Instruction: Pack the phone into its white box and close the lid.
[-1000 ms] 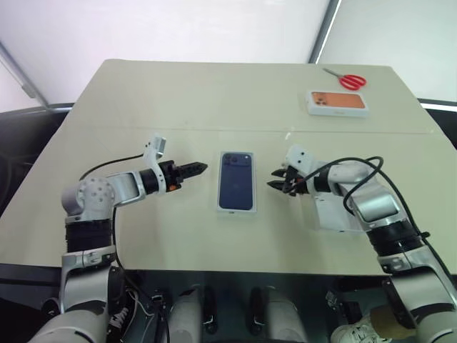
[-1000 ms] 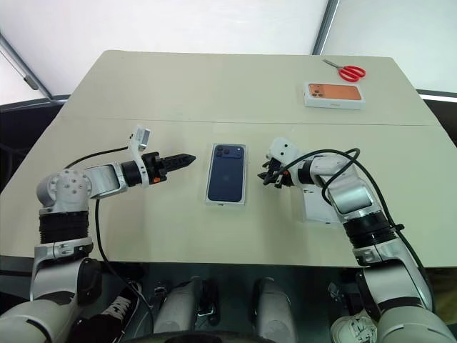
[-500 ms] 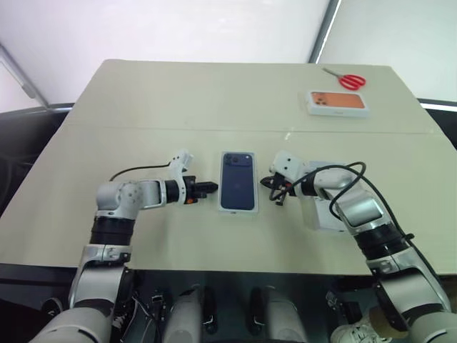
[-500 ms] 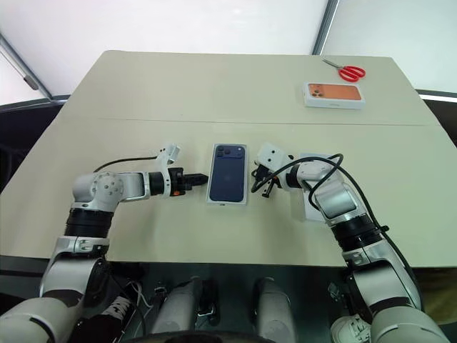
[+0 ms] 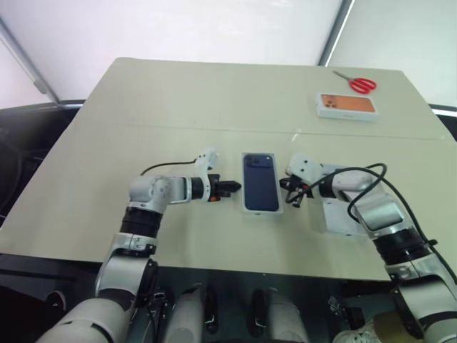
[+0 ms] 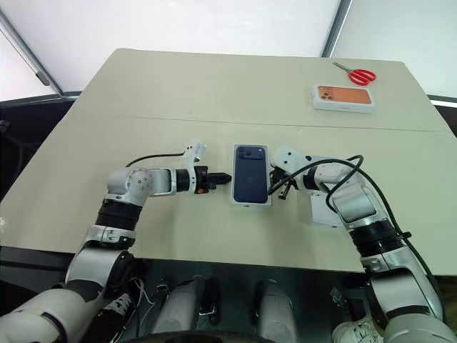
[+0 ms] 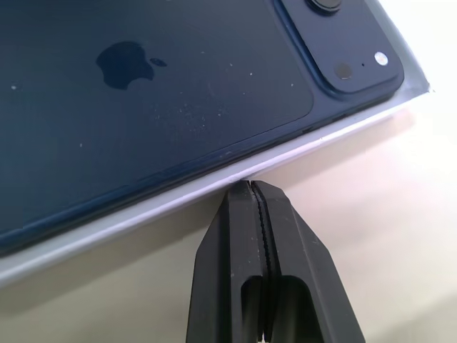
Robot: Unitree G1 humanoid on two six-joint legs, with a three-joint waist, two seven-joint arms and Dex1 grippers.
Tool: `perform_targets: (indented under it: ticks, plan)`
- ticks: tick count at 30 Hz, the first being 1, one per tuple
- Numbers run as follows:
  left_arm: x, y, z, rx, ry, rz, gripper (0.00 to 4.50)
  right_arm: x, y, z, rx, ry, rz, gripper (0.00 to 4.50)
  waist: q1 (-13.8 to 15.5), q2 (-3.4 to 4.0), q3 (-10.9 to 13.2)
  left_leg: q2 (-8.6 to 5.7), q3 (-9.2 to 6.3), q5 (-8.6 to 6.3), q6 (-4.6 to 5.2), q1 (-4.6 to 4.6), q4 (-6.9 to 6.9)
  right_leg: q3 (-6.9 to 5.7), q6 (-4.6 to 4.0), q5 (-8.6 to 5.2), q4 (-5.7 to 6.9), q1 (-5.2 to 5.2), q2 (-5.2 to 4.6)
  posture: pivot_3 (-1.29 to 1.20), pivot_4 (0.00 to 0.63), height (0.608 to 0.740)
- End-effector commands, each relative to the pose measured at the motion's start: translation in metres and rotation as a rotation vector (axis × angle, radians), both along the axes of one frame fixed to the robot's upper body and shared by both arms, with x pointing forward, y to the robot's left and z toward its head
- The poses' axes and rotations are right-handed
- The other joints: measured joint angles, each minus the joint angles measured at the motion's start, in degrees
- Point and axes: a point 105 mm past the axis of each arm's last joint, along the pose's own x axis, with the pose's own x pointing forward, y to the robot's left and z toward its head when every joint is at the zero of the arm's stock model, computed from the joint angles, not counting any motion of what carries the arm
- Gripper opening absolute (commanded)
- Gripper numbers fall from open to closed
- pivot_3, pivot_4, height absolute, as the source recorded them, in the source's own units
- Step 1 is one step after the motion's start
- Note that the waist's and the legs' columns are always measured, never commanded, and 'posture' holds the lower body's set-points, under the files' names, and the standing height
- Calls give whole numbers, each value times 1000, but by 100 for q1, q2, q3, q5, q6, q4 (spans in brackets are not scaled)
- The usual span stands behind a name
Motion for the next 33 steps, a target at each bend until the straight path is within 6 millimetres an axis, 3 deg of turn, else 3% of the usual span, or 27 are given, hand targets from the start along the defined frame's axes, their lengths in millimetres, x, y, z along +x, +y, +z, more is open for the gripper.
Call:
perform_targets:
  ticks: [1, 8, 15, 26, 33]
  plan:
    - [-11, -39, 8, -33, -24, -137, 10, -5, -9, 1, -9, 12, -9, 0, 42, 0, 0, 0, 0, 0, 1, -1, 0, -1, 0, 0, -6, 1, 0, 0, 150, 738]
    - [-8, -62, 5, -12, -58, -213, 10, -10, -48, 4, -68, -2, -97, 0, 104, 1, 0, -1, -3, -7, 11, -6, 0, -10, -3, 1, -38, 12, -2, 0, 150, 738]
    - [-5, -80, 6, -5, -90, -255, 10, -16, -68, 4, -89, 6, -141, 0, 95, 1, 0, -6, -4, -10, 17, -9, 0, -14, -1, 2, -44, 13, -8, 0, 150, 738]
    - [8, -76, 8, 10, -120, -215, 10, -22, -72, 2, -92, 21, -142, 0, 89, 0, 0, -4, -6, -10, 19, -8, 0, -14, -1, 2, -44, 13, -7, 0, 150, 738]
    - [5, -76, 7, -1, -118, -232, 10, -18, -70, 7, -105, -15, -132, 0, 77, 0, 0, -4, -7, -10, 21, -9, 1, -14, 1, 3, -43, 12, -6, 0, 150, 738]
